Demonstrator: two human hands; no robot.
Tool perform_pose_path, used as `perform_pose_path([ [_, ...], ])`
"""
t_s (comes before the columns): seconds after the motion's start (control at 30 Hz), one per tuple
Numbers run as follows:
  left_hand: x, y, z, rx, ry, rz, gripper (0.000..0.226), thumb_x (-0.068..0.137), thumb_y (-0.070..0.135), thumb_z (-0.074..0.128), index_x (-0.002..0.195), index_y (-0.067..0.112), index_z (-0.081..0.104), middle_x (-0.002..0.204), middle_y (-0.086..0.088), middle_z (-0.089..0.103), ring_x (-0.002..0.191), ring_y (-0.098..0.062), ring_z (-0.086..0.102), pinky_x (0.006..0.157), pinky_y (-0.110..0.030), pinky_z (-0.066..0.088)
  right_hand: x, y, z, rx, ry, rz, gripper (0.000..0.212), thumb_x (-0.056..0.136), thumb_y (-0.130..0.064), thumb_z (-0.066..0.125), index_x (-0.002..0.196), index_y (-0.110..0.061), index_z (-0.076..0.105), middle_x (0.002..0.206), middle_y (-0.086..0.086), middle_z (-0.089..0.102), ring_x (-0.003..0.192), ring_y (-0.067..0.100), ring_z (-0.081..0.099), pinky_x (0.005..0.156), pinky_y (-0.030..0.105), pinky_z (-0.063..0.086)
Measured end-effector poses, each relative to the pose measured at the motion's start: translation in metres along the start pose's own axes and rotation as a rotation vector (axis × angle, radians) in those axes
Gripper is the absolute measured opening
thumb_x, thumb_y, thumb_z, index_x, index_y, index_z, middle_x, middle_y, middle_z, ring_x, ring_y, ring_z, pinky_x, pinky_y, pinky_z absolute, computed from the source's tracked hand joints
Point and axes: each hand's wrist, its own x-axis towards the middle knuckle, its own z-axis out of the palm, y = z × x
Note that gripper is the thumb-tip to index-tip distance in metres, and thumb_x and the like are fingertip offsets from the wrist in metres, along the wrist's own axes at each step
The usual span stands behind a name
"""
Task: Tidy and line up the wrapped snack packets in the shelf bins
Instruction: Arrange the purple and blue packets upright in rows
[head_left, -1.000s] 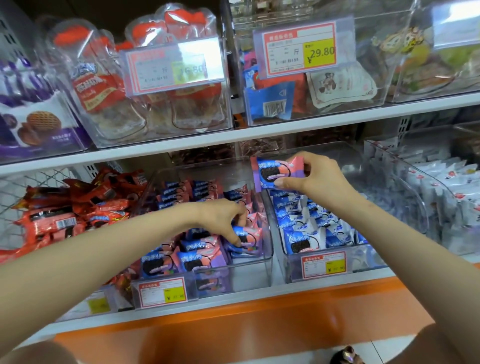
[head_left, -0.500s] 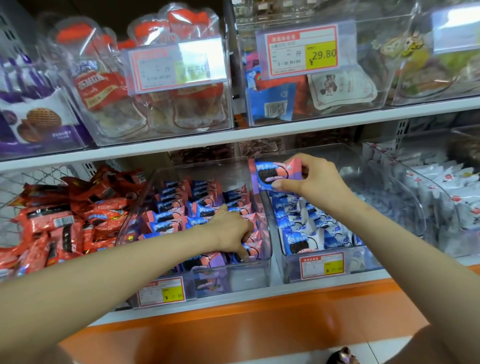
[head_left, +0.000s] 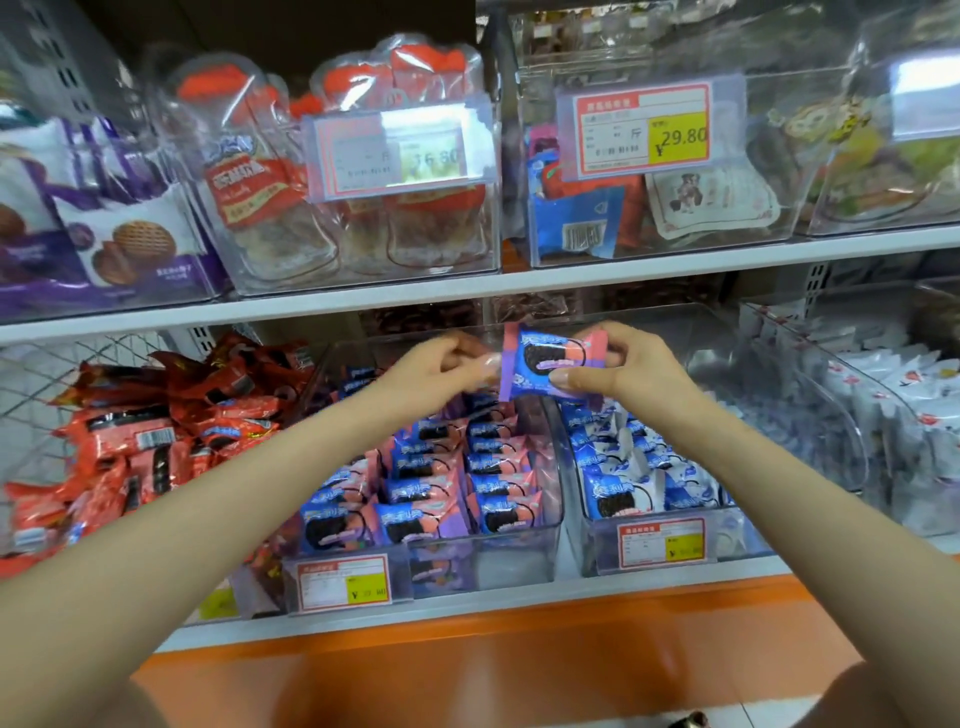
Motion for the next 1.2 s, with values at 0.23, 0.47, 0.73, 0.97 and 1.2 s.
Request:
perform_pose_path([
  [0.23, -0.03, -0.015, -0.005, 0.183, 0.019, 0.15, 0.021, 0.08, 0.017, 0.072, 0.077, 0.026, 0.054, 0.067, 0.015, 0.056, 0.06, 0.003, 0.049, 0.062, -0.01, 0.038, -0.001, -0.003, 0.023, -0.371, -0.202, -0.134, 0.029, 0.067, -0.012, 0.082, 0.08, -0.021, 0.057, 0.074, 0.002, 0.063, 0.067, 0.014, 0.053, 0.063, 0.028, 0.043],
  [0.47, -0.058, -0.057, -0.034, 0.7, -0.248, 0.102, 0.029, 0.074, 0.039, 0.076, 0.095, 0.026, 0.061, 0.091, 0.018, 0.055, 0.091, -0.005, 0.049, 0.074, -0.008, 0.033, -0.007, -0.002, 0.045, -0.906, -0.451, -0.249, 0.032, 0.072, -0.027, 0.08, 0.1, -0.02, 0.066, 0.066, -0.006, 0.055, 0.057, 0.005, 0.043, 0.051, 0.015, 0.031],
  [0.73, -0.07, -0.071, -0.031, 0.678, -0.105, 0.265, 0.023, 0.082, 0.033, 0.07, 0.101, 0.021, 0.062, 0.093, 0.014, 0.053, 0.093, -0.008, 0.048, 0.083, -0.024, 0.04, -0.005, 0.011, 0.07, -1.253, -0.647, -0.311, 0.023, 0.081, -0.026, 0.07, 0.101, -0.017, 0.065, 0.083, -0.005, 0.059, 0.082, 0.017, 0.051, 0.07, 0.023, 0.024],
  [0.97, -0.059, -0.063, -0.024, 0.615, -0.092, 0.34, 0.017, 0.083, 0.033, 0.068, 0.098, 0.026, 0.063, 0.097, 0.017, 0.057, 0.094, -0.003, 0.044, 0.087, -0.027, 0.037, -0.008, 0.028, 0.072, -1.589, -0.58, -0.497, 0.031, 0.083, -0.038, 0.063, 0.111, -0.025, 0.062, 0.106, 0.002, 0.068, 0.104, 0.021, 0.057, 0.095, 0.032, 0.024],
  [1.2, -0.017, -0.053, 0.01, 0.829, -0.385, 0.299, 0.028, 0.079, 0.046, 0.069, 0.099, 0.029, 0.063, 0.097, 0.016, 0.067, 0.092, -0.005, 0.044, 0.086, -0.03, 0.03, -0.006, 0.007, 0.036, -1.074, -0.358, -0.481, 0.034, 0.08, -0.044, 0.068, 0.108, -0.027, 0.069, 0.104, -0.008, 0.069, 0.104, 0.013, 0.053, 0.093, 0.026, 0.031],
])
